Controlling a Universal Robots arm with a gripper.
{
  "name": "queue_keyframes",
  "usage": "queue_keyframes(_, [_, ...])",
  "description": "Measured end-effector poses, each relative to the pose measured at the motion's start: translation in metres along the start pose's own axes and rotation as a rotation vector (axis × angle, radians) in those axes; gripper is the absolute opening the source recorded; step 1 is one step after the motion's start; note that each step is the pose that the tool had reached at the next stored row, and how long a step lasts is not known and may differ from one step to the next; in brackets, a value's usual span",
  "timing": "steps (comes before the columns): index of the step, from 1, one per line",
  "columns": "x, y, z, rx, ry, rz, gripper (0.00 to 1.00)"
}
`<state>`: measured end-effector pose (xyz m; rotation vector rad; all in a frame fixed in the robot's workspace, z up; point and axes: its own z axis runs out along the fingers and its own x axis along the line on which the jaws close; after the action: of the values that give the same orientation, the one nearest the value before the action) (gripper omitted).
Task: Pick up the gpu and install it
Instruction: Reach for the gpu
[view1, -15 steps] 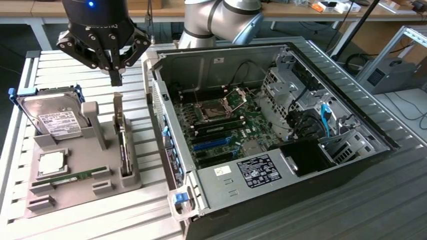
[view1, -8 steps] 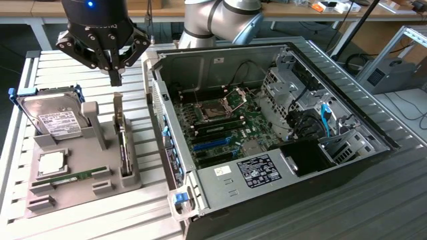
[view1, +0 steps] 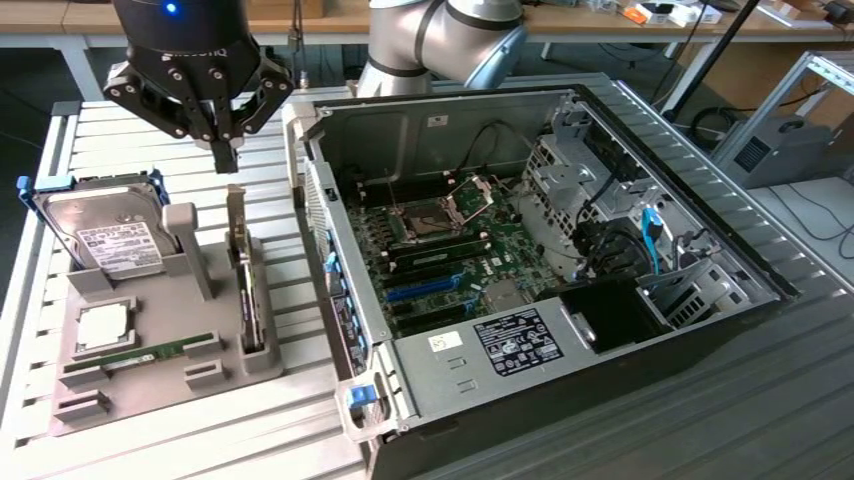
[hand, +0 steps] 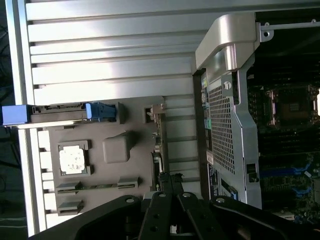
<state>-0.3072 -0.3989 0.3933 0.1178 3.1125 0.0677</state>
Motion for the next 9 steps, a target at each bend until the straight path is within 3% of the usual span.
queue_keyframes(9, [0.0001,0.0,0.0,0.0,0.0001,0.0,0.11])
